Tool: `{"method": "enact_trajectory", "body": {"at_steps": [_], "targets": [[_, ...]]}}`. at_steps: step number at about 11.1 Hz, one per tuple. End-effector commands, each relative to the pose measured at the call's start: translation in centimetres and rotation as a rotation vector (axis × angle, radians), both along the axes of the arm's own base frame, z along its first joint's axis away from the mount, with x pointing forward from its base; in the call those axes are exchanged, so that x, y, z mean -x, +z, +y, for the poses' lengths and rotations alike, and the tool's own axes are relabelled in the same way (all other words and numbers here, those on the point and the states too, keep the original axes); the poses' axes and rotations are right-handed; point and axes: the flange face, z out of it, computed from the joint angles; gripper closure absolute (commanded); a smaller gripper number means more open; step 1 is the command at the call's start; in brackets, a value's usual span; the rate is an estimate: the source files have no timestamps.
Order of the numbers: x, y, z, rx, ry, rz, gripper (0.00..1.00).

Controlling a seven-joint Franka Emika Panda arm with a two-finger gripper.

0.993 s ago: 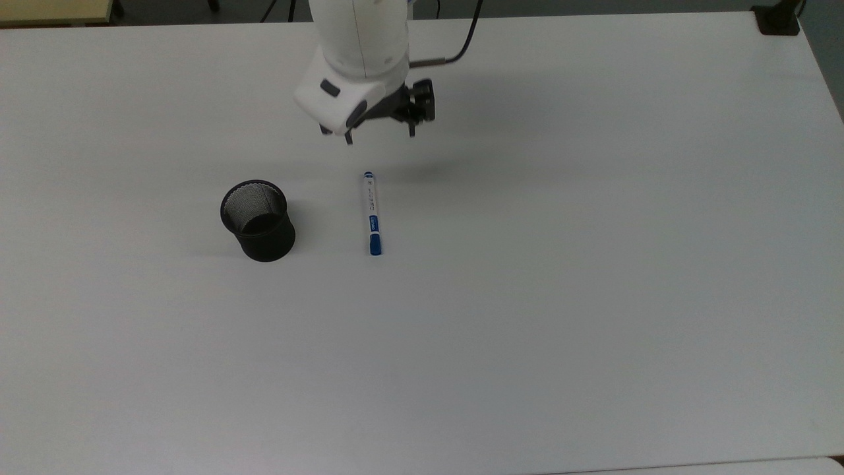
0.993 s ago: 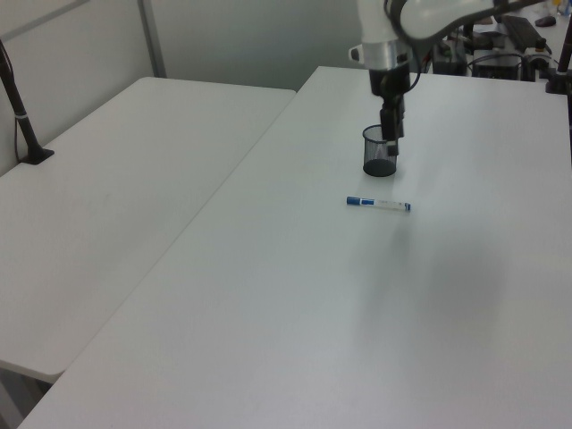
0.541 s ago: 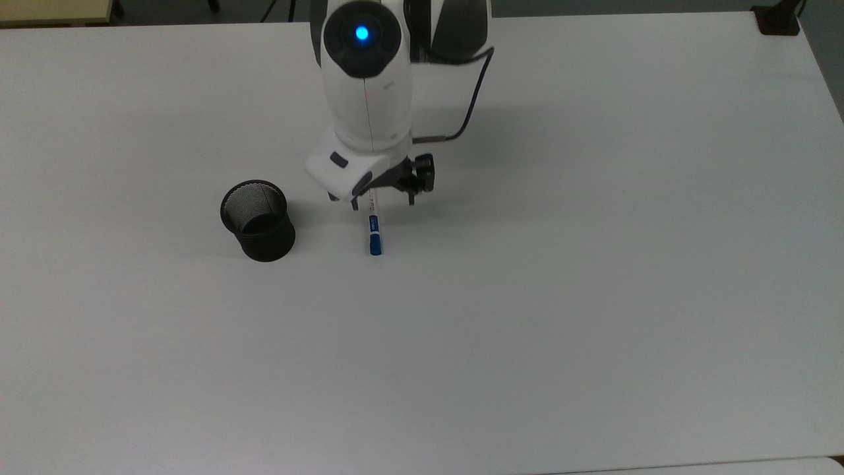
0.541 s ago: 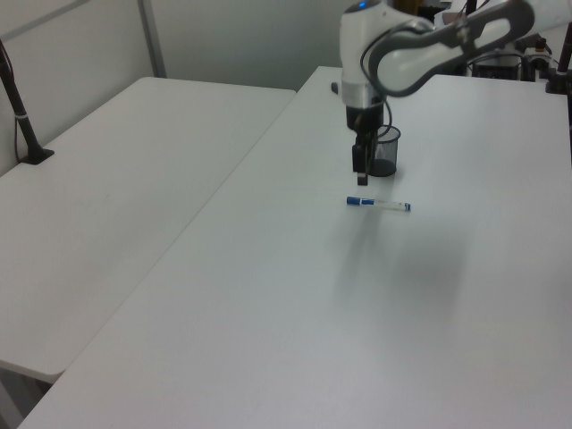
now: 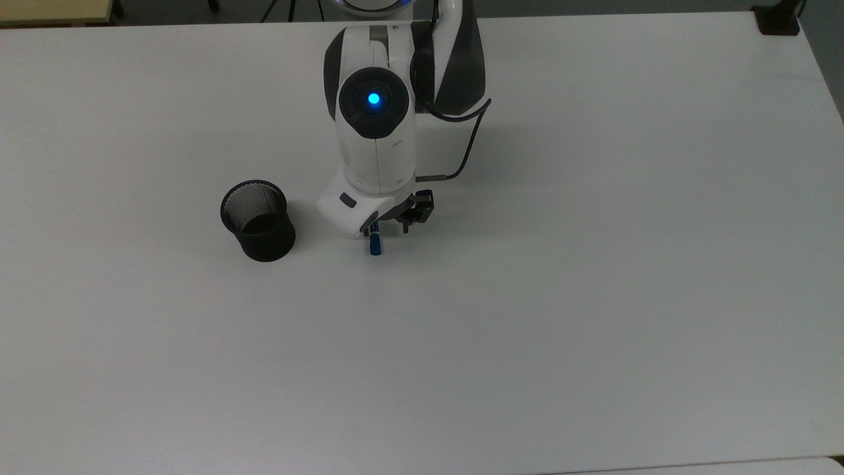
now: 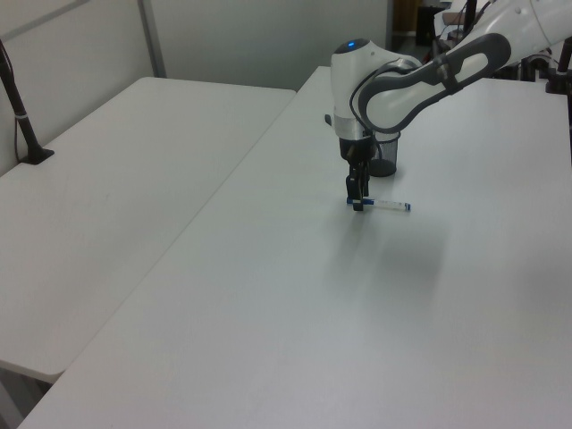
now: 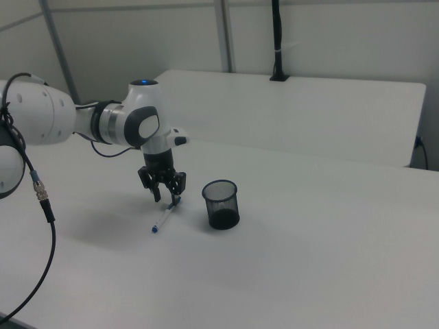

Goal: Insert the marker
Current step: 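Close the gripper around the marker body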

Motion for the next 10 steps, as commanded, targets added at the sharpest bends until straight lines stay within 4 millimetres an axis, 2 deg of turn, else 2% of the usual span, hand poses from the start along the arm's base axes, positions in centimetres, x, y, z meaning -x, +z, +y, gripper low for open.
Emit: {"method": "enact_trajectory", "body": {"at_steps": [1,2,5,8,10], "targets": [[-0.7,0.1,0.0,0.017,-0.004,-0.039,0.49],[-0.7,-0.4,0.2,0.022,0.003,-0.038,0.57],[-0.7,-0.6,0.1,0.023,0.003,-0.035,0.91],[-0.7,-1.0,0.2,0.024,0.003,-0.03,0.99],[-0.9,0.1,0.3,0.02,0.001,-0.047,1.0]]}}
